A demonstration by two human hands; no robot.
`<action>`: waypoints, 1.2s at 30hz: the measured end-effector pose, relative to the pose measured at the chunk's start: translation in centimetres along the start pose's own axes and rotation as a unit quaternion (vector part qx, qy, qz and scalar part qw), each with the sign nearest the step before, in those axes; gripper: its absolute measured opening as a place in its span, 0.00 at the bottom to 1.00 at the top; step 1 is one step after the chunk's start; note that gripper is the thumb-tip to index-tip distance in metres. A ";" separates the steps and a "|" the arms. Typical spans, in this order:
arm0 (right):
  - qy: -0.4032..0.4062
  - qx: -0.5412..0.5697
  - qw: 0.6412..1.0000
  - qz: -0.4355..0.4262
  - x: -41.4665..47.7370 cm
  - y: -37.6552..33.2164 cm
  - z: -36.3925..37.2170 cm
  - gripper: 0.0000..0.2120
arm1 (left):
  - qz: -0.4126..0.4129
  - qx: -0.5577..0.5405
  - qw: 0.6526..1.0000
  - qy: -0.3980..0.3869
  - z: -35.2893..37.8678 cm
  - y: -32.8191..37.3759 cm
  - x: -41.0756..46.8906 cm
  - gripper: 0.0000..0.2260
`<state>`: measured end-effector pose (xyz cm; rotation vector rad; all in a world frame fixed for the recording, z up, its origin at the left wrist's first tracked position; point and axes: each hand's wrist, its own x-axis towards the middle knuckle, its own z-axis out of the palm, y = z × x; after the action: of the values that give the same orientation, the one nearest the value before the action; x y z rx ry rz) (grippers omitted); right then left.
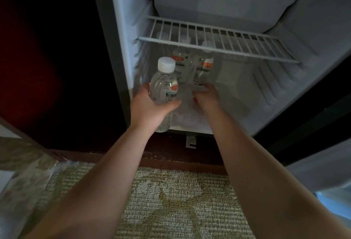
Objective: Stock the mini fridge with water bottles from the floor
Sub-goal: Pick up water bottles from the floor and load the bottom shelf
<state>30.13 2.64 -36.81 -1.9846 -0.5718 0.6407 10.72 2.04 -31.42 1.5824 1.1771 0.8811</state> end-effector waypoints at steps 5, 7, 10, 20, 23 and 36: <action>-0.049 0.106 0.992 0.055 -0.9 -0.6 -0.2 0.23 | 0.003 0.002 1.000 -0.001 0.2 0.1 0.0 0.23; -0.017 0.119 0.991 0.051 -1.6 -0.9 -0.4 0.22 | 0.006 0.002 1.000 -0.003 0.3 0.2 0.0 0.23; 0.017 0.159 0.987 0.031 -3.5 -1.1 -0.8 0.17 | 0.006 -0.003 1.000 -0.010 0.2 0.3 -0.1 0.23; -0.278 0.023 0.954 -0.113 -11.8 0.5 -3.3 0.27 | 0.015 0.023 0.999 0.018 0.7 1.1 -0.5 0.22; -0.234 0.000 0.961 -0.146 -12.6 0.2 -2.2 0.29 | 0.019 0.022 0.999 0.029 1.4 1.7 -0.5 0.26; -0.210 0.046 0.967 -0.134 -11.7 0.5 -4.0 0.26 | 0.070 0.143 0.986 -0.043 3.7 2.9 -0.8 0.37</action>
<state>23.95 -7.46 -33.16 -1.6510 -1.0275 0.9050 14.66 0.05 -29.79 1.9350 1.1821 0.7482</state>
